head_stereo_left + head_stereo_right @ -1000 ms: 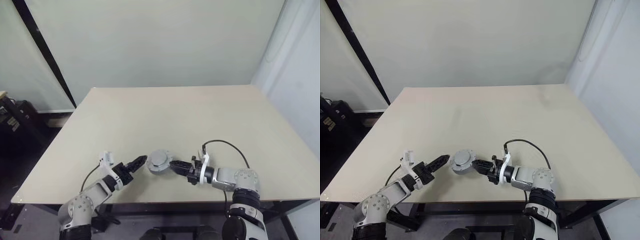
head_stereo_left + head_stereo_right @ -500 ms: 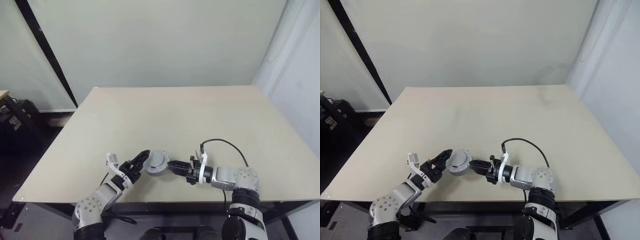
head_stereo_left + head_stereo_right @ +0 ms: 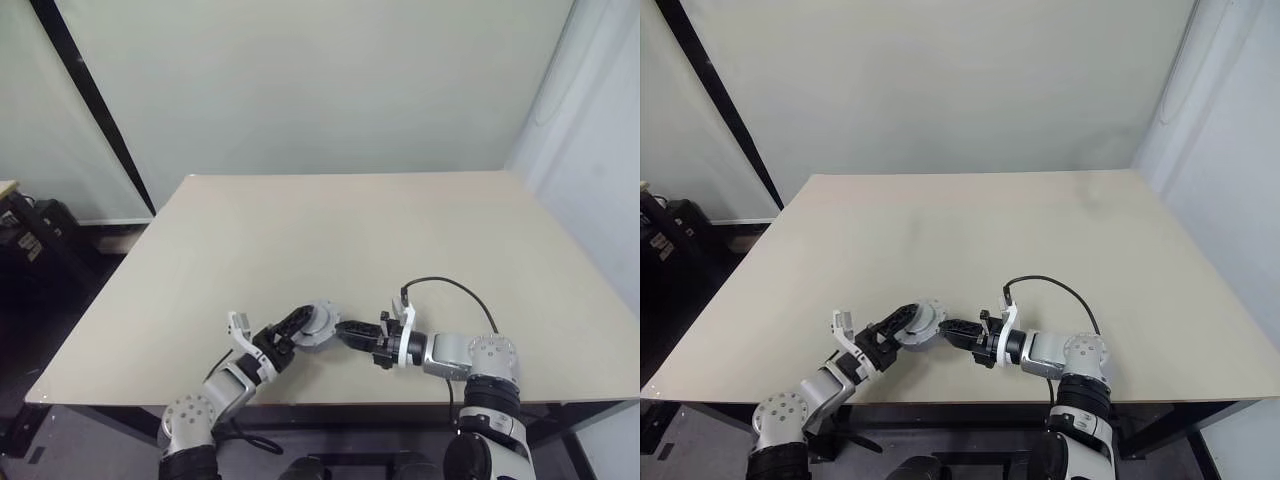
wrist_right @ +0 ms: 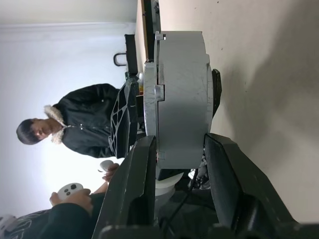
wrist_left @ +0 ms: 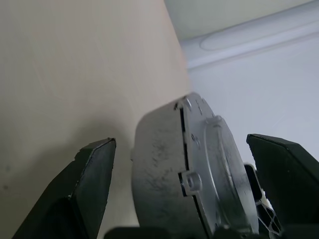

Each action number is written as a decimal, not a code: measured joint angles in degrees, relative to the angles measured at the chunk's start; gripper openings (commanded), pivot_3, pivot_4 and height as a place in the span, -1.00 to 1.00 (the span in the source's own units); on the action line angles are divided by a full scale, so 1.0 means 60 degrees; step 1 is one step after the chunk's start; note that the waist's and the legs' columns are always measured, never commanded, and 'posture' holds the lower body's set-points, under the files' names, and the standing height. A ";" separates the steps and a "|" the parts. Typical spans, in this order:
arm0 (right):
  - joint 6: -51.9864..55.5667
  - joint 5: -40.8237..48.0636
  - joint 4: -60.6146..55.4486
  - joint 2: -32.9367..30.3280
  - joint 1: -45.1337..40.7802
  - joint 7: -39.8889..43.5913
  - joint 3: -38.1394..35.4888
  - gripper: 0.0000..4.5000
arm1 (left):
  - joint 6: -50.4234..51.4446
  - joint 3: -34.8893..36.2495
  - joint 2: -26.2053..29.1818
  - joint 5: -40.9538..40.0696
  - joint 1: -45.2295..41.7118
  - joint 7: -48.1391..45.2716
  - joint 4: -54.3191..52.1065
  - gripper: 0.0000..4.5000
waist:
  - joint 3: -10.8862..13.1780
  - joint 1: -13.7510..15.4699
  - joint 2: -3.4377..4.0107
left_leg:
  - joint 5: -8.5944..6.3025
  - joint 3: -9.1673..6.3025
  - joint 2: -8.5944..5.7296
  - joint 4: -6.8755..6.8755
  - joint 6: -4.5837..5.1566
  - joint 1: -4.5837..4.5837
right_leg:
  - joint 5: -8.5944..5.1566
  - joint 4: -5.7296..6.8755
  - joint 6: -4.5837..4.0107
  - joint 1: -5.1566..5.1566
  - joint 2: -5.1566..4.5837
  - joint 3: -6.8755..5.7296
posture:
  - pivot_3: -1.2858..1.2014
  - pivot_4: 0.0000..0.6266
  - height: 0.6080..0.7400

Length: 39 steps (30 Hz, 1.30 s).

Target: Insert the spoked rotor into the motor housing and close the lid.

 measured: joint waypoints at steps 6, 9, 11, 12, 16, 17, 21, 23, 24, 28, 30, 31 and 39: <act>0.0013 0.0000 0.0000 0.0000 0.0022 -0.0103 0.0000 -0.46 | 0.0306 -0.0016 0.0028 -0.0070 0.0000 -0.0038 0.0031 0.45 | 0.0000 0.0000 0.0000 | 0.0000 0.0000 0.0000 0.0005 0.0000 0.0000 | 0.0000 0.0001 -0.0002 0.0002 0.0000 0.0000 | 0.03 -1.00 1.00; 0.0045 0.0003 0.0001 -0.0001 0.0072 -0.0106 -0.0031 -0.46 | 0.0397 0.0035 0.0075 -0.0337 0.0000 -0.0192 0.0077 0.03 | 0.0000 0.0000 0.0000 | 0.0000 -0.0001 0.0000 0.0006 0.0000 -0.0001 | 0.0001 0.0002 -0.0002 0.0001 0.0002 0.0000 | 0.03 -1.00 1.00; 0.0066 0.0013 0.0003 -0.0001 0.0099 -0.0099 -0.0032 -0.46 | 0.0412 0.0044 0.0091 -0.0397 -0.0004 -0.0222 0.0078 -0.03 | 0.0000 0.0000 0.0000 | 0.0000 0.0000 0.0000 0.0007 0.0000 -0.0001 | 0.0002 0.0002 -0.0004 0.0001 0.0001 0.0001 | 0.03 -1.00 1.00; 0.0066 0.0013 -0.0001 -0.0003 0.0109 -0.0089 -0.0024 -0.46 | 0.0419 0.0044 0.0092 -0.0404 -0.0004 -0.0222 0.0080 -0.03 | 0.0000 0.0000 -0.0001 | 0.0000 0.0000 0.0000 0.0009 0.0000 -0.0001 | 0.0003 0.0002 -0.0004 0.0002 0.0002 0.0001 | 0.03 -1.00 1.00; -0.0032 0.0017 -0.0225 -0.0012 0.0303 0.0119 0.0182 -0.46 | 0.0447 0.0043 0.0093 -0.0425 0.0004 -0.0275 0.0080 -0.03 | -0.0001 -0.0001 -0.0001 | 0.0000 0.0001 0.0000 0.0012 0.0000 -0.0001 | 0.0003 0.0002 -0.0006 0.0003 0.0002 0.0001 | 0.03 -1.00 1.00; -0.0189 0.0017 -0.0406 -0.0012 0.0434 0.0217 0.0350 -0.46 | 0.0439 0.0045 0.0082 -0.0431 0.0004 -0.0289 0.0080 -0.03 | -0.0001 -0.0001 -0.0001 | 0.0000 0.0000 0.0000 0.0012 0.0000 -0.0001 | 0.0003 0.0002 -0.0006 0.0003 0.0002 0.0000 | 0.03 -1.00 1.00; -0.0709 0.0005 -0.0663 -0.0017 0.0493 0.0294 0.0713 -0.14 | 0.0304 0.0098 0.0013 -0.0516 -0.0007 -0.0295 0.0080 -0.03 | -0.0001 -0.0002 -0.0001 | -0.0001 0.0001 0.0001 0.0020 -0.0001 -0.0003 | 0.0002 0.0002 -0.0008 0.0003 0.0002 0.0000 | 0.03 -1.00 1.00; -0.0834 -0.0005 -0.0681 -0.0017 0.0485 0.0282 0.0817 0.12 | 0.0281 0.0093 0.0009 -0.0546 -0.0047 -0.0288 0.0073 -0.07 | -0.0001 0.0000 -0.0001 | -0.0001 0.0001 0.0001 0.0023 -0.0001 -0.0003 | -0.0001 0.0002 -0.0011 0.0005 0.0002 0.0000 | 0.03 -1.00 1.00; -0.0832 0.0013 -0.0681 -0.0017 0.0483 0.0292 0.0828 0.30 | 0.0264 0.0084 -0.0003 -0.0543 -0.0047 -0.0276 0.0075 -0.09 | -0.0001 0.0000 -0.0001 | -0.0001 0.0001 0.0001 0.0024 -0.0002 -0.0003 | -0.0001 0.0002 -0.0013 0.0005 0.0002 0.0000 | 0.03 -1.00 1.00; -0.1056 0.0181 -0.0645 -0.0013 0.0470 0.0157 0.0788 0.97 | 0.0172 0.0022 -0.0106 -0.0524 -0.0046 -0.0164 0.0104 -0.11 | -0.0001 0.0004 -0.0001 | -0.0001 0.0000 -0.0001 0.0024 -0.0001 -0.0004 | 0.0001 0.0002 -0.0011 0.0006 0.0001 0.0001 | 0.03 -1.00 1.00; -0.1209 0.0370 -0.0444 -0.0013 0.0467 0.0068 0.0679 1.00 | 0.0165 -0.0034 -0.0188 -0.0505 -0.0034 -0.0106 0.0124 -0.11 | -0.0001 0.0004 -0.0002 | -0.0001 -0.0001 -0.0001 0.0024 0.0000 -0.0004 | 0.0001 0.0002 -0.0012 0.0007 0.0001 0.0001 | 0.03 -1.00 1.00; -0.1221 0.0406 -0.0376 -0.0013 0.0472 0.0056 0.0635 1.00 | 0.0173 -0.0061 -0.0202 -0.0506 -0.0028 -0.0105 0.0124 -0.11 | -0.0001 0.0003 -0.0002 | -0.0001 -0.0001 -0.0001 0.0025 0.0000 -0.0004 | 0.0001 0.0002 -0.0013 0.0007 0.0002 0.0001 | 0.03 -1.00 1.00; -0.1809 0.0456 -0.0349 -0.0015 0.0461 0.0027 0.0968 1.00 | -0.0215 -0.0010 -0.0279 -0.0519 -0.0084 -0.0027 0.0121 -0.11 | -0.0001 0.0002 -0.0002 | 0.0000 0.0001 0.0001 0.0032 0.0000 -0.0005 | 0.0003 0.0003 -0.0018 0.0007 0.0004 0.0001 | 0.03 -1.00 1.00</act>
